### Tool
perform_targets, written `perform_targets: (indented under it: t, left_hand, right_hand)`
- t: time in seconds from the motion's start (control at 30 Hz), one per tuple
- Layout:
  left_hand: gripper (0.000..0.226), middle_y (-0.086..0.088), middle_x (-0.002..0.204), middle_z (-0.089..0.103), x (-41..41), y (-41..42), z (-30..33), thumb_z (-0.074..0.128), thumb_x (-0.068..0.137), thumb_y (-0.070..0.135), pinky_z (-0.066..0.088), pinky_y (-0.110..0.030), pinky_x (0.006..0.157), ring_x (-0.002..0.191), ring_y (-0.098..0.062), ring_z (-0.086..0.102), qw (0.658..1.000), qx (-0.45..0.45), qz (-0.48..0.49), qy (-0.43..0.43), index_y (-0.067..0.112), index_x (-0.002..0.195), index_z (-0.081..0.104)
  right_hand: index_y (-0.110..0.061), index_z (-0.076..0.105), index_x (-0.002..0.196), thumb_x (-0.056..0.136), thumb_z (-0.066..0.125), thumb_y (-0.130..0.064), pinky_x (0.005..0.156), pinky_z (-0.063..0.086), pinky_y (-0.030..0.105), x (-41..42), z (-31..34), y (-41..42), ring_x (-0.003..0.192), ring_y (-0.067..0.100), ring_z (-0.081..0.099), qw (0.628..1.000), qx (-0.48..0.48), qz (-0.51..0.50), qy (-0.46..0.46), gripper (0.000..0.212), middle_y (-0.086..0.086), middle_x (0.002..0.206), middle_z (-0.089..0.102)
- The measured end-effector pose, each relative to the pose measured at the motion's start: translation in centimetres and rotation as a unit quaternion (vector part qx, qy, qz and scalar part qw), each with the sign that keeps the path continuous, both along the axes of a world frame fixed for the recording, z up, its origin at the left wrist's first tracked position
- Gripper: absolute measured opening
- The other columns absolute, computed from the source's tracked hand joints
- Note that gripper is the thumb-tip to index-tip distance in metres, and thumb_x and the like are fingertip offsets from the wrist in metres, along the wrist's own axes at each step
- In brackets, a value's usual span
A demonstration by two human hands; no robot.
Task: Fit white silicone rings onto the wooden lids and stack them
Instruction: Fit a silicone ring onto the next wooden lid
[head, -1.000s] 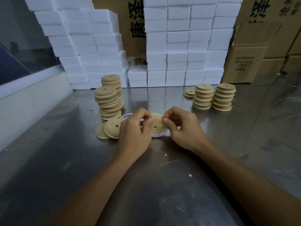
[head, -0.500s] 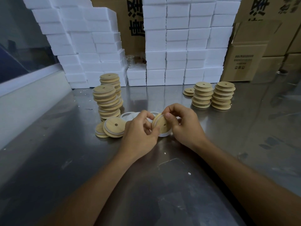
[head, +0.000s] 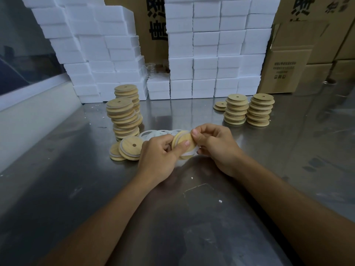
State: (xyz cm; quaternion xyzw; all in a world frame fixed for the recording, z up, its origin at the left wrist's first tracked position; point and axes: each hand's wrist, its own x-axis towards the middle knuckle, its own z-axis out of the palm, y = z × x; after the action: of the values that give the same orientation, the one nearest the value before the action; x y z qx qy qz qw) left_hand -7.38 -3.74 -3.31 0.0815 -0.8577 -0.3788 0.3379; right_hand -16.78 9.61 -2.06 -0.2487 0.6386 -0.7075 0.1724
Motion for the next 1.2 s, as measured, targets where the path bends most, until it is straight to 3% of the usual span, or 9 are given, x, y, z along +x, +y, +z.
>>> perform_targets:
  t: [0.1, 0.2, 0.4, 0.5, 0.6, 0.87, 0.93, 1.03, 1.2]
  left_hand:
    - [0.047, -0.024, 0.055, 0.051, -0.1, 0.0, 0.0, 0.071, 0.086, 0.036, 0.043, -0.047, 0.051, 0.052, -0.042, 0.044, 1.000, 0.030, -0.009, 0.000, -0.006, 0.070, 0.059]
    - [0.047, -0.029, 0.059, 0.052, -0.3, -0.1, 0.0, 0.071, 0.086, 0.037, 0.045, -0.052, 0.050, 0.052, -0.046, 0.048, 0.999, 0.051, -0.004, 0.010, -0.008, 0.076, 0.061]
    - [0.029, 0.001, 0.051, 0.062, -0.1, 0.1, -0.5, 0.076, 0.076, 0.042, 0.044, -0.031, 0.049, 0.046, -0.008, 0.052, 0.996, 0.060, -0.045, -0.037, 0.017, 0.062, 0.069]
    - [0.033, 0.009, 0.045, 0.052, 0.1, -0.2, -0.4, 0.059, 0.064, 0.055, 0.040, -0.030, 0.051, 0.047, -0.004, 0.048, 0.992, 0.073, -0.042, -0.093, 0.026, 0.050, 0.061]
    - [0.038, 0.006, 0.048, 0.055, 0.4, -0.2, -0.1, 0.048, 0.065, 0.062, 0.046, -0.040, 0.054, 0.050, -0.012, 0.053, 0.990, 0.031, -0.048, -0.127, 0.028, 0.050, 0.057]
    - [0.047, -0.003, 0.054, 0.060, 0.7, 0.1, 0.2, 0.046, 0.081, 0.059, 0.050, -0.048, 0.062, 0.057, -0.022, 0.058, 0.995, -0.065, -0.016, -0.069, 0.022, 0.053, 0.053]
    - [0.056, -0.005, 0.055, 0.061, 0.8, 0.2, 0.2, 0.044, 0.080, 0.064, 0.049, -0.048, 0.062, 0.057, -0.024, 0.059, 0.997, -0.056, -0.019, -0.045, 0.017, 0.054, 0.059]
    - [0.066, -0.009, 0.055, 0.062, 0.8, 0.3, 0.2, 0.040, 0.078, 0.067, 0.049, -0.049, 0.062, 0.057, -0.025, 0.059, 0.998, -0.048, -0.020, -0.021, 0.008, 0.058, 0.062]
    - [0.071, -0.012, 0.060, 0.065, 0.5, 0.1, 0.1, 0.040, 0.079, 0.067, 0.050, -0.048, 0.065, 0.063, -0.029, 0.062, 0.999, -0.043, -0.016, -0.005, 0.003, 0.064, 0.066]
  right_hand:
    - [-0.012, 0.066, 0.080, 0.092, 0.066, -0.014, 0.059, 0.049, 0.023, 0.0, 0.0, 0.0, 0.061, 0.008, 0.060, 1.000, -0.013, 0.008, 0.006, 0.013, 0.000, 0.069, 0.068]
    - [-0.016, 0.065, 0.082, 0.095, 0.063, -0.015, 0.057, 0.051, 0.023, 0.1, -0.1, 0.0, 0.062, 0.006, 0.062, 1.000, -0.019, 0.020, 0.013, 0.014, -0.005, 0.071, 0.069]
    - [-0.007, 0.065, 0.085, 0.093, 0.060, 0.001, 0.060, 0.047, 0.018, 0.7, 0.2, 0.0, 0.063, 0.000, 0.059, 0.976, 0.016, 0.005, 0.219, 0.012, -0.002, 0.072, 0.066]
    - [-0.006, 0.068, 0.084, 0.091, 0.063, -0.001, 0.066, 0.051, 0.032, 1.3, 0.8, -0.4, 0.070, 0.010, 0.063, 0.953, 0.052, 0.038, 0.295, 0.010, 0.004, 0.076, 0.069]
    - [-0.006, 0.069, 0.085, 0.092, 0.062, -0.002, 0.069, 0.051, 0.026, 1.5, 1.2, -0.3, 0.074, 0.006, 0.062, 0.937, 0.084, 0.059, 0.334, 0.011, 0.002, 0.079, 0.069]
    - [-0.003, 0.067, 0.086, 0.094, 0.062, -0.018, 0.072, 0.049, 0.039, 1.6, 0.8, 0.1, 0.076, 0.025, 0.060, 0.996, 0.005, 0.075, 0.051, 0.018, 0.016, 0.082, 0.067]
    - [-0.004, 0.069, 0.081, 0.093, 0.063, -0.017, 0.069, 0.052, 0.031, 1.5, 0.8, -0.1, 0.071, 0.020, 0.061, 0.997, -0.014, 0.081, 0.002, 0.018, 0.012, 0.077, 0.067]
    - [-0.012, 0.072, 0.070, 0.091, 0.065, -0.015, 0.059, 0.050, 0.019, 1.3, 1.0, -0.1, 0.063, 0.010, 0.057, 0.995, -0.033, 0.087, -0.036, 0.022, 0.003, 0.069, 0.067]
    - [-0.017, 0.073, 0.070, 0.077, 0.072, -0.033, 0.066, 0.055, 0.025, 1.3, 0.8, 0.1, 0.067, 0.014, 0.064, 0.990, -0.044, 0.117, -0.059, 0.018, 0.006, 0.076, 0.071]
